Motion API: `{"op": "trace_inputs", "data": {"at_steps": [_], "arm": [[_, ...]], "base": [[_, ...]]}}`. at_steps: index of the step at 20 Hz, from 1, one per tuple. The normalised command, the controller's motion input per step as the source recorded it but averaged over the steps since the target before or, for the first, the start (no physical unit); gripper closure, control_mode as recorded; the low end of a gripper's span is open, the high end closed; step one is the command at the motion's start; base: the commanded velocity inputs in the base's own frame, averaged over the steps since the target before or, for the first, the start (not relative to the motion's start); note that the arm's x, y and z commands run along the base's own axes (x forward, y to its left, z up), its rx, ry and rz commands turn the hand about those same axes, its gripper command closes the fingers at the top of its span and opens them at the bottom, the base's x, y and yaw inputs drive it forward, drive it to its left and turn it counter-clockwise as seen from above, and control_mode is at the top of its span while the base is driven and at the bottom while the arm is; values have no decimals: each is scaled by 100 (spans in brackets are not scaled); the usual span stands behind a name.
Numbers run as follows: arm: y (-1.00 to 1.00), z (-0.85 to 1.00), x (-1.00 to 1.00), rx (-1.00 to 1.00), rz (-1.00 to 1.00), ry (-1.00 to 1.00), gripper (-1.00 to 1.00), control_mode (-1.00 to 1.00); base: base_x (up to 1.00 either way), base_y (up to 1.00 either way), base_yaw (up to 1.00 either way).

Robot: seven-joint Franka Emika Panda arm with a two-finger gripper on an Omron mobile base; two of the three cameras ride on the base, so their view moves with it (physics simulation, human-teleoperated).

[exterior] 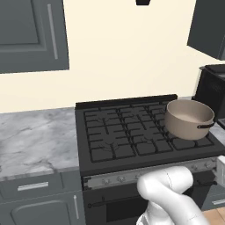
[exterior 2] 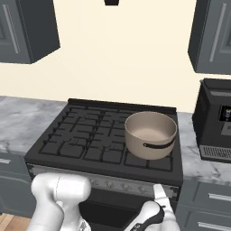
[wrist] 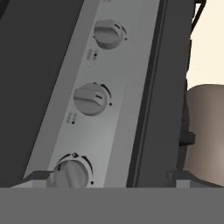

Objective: Turn off the front right burner of the stove.

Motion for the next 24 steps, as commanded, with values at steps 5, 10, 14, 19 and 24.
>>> {"op": "trace_inputs", "data": {"at_steps": [5, 10, 14, 19, 24], "arm": [[0, -23, 30, 0, 0, 0, -100, -100], [0, -27, 24, 0, 0, 0, -100, -100], [-3, -25, 12, 0, 0, 0, -100, -100], [-15, -19, 13, 0, 0, 0, -100, -100], [-18, -5, 10, 0, 0, 0, -100, -100]], "base": [[0, 0, 0], [0, 0, 0], [0, 0, 0], [0, 0, 0], [0, 0, 0]]}}
